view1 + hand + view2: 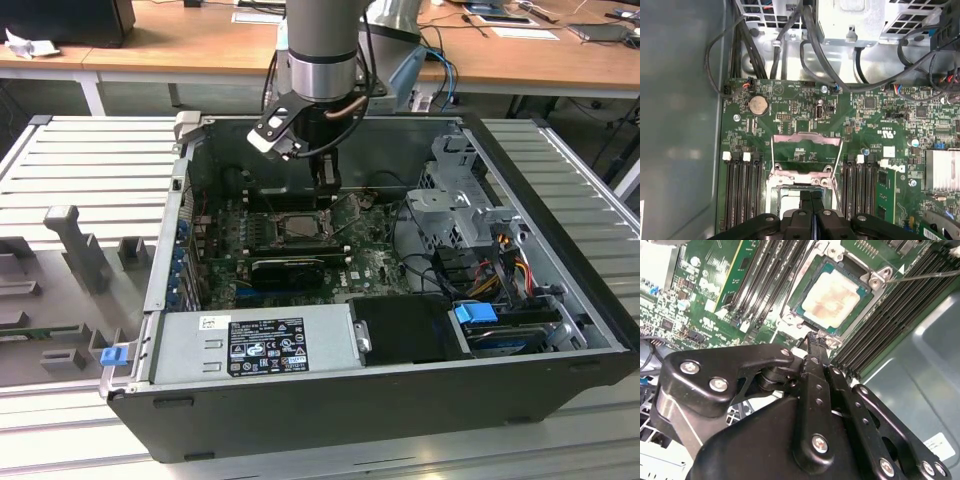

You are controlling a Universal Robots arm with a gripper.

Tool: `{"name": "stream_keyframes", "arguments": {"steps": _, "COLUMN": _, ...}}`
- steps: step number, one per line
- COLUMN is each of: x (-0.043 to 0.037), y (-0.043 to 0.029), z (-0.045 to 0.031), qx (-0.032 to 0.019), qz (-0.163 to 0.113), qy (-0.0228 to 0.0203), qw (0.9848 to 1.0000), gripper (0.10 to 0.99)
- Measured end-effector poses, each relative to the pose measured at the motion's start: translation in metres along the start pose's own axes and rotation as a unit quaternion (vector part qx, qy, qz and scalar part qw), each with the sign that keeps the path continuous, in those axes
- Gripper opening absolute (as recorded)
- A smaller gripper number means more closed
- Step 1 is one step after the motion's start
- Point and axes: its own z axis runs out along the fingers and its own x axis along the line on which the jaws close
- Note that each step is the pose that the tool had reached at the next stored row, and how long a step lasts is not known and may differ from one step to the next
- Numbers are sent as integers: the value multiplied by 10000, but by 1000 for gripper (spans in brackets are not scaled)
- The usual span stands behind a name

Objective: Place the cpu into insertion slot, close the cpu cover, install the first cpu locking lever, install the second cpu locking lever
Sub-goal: 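Close the cpu cover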

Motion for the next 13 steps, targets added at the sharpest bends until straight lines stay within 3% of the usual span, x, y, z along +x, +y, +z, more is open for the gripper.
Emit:
{"name": "stream_keyframes", "arguments": {"steps": 3, "x": -2, "y": 57, "z": 4, "qx": 0, "qz": 0, "qy": 0, "qw": 10000, "gripper": 106}}
{"name": "stream_keyframes", "arguments": {"steps": 13, "x": -4, "y": 138, "z": 10, "qx": 0, "qz": 0, "qy": 0, "qw": 10000, "gripper": 106}}
